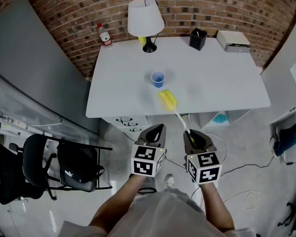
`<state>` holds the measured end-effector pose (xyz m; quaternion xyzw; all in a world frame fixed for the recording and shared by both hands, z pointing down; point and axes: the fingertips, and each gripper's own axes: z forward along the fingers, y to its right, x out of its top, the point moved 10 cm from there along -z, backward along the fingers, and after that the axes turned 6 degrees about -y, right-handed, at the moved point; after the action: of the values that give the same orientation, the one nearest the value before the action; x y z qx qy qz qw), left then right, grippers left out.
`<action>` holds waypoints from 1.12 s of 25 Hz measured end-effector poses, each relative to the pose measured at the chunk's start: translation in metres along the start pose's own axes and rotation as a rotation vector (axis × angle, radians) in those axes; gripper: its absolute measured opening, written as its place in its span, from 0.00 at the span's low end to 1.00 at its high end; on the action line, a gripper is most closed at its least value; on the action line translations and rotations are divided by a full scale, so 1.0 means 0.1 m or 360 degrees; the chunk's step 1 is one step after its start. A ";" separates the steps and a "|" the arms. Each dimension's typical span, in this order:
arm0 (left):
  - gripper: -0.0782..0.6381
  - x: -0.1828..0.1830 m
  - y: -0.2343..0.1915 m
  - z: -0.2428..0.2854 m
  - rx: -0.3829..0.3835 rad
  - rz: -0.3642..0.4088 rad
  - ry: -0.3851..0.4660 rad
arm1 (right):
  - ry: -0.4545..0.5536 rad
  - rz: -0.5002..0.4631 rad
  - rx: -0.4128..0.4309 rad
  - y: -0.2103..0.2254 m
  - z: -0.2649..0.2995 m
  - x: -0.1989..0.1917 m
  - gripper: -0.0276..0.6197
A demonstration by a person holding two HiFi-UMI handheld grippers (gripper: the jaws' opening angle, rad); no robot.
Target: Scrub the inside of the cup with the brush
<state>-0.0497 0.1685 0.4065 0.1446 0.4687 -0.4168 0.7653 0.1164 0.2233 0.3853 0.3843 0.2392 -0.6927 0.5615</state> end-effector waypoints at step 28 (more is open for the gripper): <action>0.12 0.51 -1.54 1.15 -0.0338 0.0173 -0.0062 | -0.0023 0.0112 -0.0272 -0.15 1.39 1.07 0.10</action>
<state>-0.0893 -0.0222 0.4497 0.0798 0.4866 -0.3254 0.8068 0.0573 0.0571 0.3800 0.3382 0.2797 -0.6524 0.6179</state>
